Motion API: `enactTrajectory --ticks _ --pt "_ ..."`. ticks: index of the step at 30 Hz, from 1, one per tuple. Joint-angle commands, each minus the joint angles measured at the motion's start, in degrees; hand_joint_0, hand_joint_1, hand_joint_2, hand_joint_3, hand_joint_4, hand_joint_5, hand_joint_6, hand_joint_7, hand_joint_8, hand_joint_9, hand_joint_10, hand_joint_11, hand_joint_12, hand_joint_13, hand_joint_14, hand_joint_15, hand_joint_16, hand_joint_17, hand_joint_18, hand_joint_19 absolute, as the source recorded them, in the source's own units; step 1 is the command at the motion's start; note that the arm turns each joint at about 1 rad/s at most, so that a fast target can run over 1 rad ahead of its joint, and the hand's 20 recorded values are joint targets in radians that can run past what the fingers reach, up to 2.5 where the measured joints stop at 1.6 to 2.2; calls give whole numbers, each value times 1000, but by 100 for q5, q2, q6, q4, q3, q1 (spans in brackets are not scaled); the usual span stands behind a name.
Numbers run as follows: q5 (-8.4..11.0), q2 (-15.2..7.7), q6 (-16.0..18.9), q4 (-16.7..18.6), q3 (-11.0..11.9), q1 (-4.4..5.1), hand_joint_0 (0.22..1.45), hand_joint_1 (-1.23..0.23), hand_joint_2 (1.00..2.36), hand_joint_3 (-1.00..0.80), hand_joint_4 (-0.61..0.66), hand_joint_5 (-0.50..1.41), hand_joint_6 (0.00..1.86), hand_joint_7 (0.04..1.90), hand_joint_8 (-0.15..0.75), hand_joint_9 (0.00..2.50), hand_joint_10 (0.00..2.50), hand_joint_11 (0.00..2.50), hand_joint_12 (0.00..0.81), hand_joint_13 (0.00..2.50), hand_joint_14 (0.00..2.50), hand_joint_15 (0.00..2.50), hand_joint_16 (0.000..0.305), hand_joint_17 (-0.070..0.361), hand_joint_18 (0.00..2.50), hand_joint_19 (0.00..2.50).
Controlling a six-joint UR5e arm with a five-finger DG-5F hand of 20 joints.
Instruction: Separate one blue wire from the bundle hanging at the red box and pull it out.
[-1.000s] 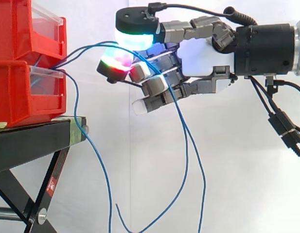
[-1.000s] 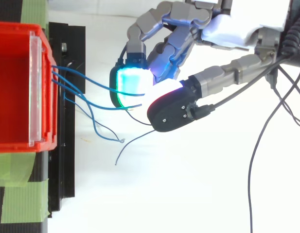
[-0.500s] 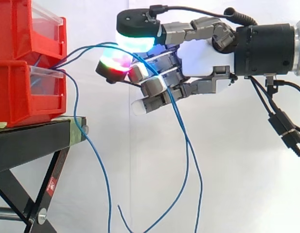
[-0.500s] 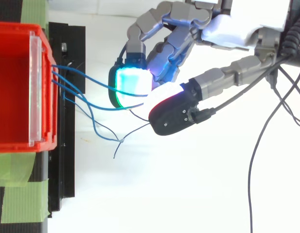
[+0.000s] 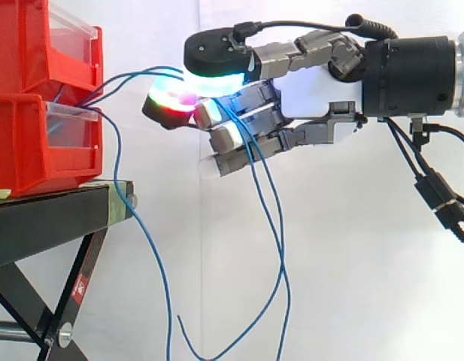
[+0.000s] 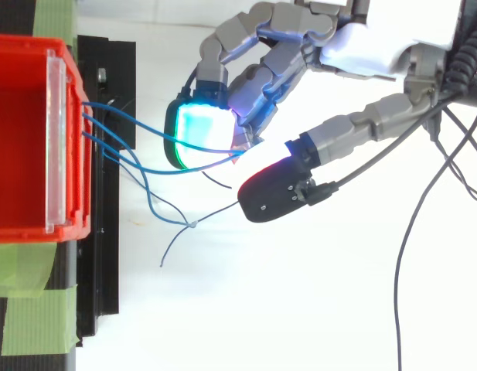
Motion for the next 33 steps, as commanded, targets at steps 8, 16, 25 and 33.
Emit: enactTrajectory --ticks 8,16,25,33 --pt "0 2 0 7 0 0 572 -746 1018 -258 186 -191 840 928 353 1072 20 1151 457 1197 24 1110 57 128 697 502" --pt "0 2 0 7 0 9 586 -738 1020 -204 174 -187 862 932 358 1143 21 1193 449 1235 23 1129 55 124 742 523" --pt "0 2 0 -2 0 18 628 -814 1015 -3 104 -186 910 919 392 1208 14 1239 494 1310 22 1115 61 136 844 478" --pt "9 2 0 -2 0 18 647 -907 1002 76 234 -215 935 866 394 1069 13 1225 521 1232 20 1095 69 154 830 430"
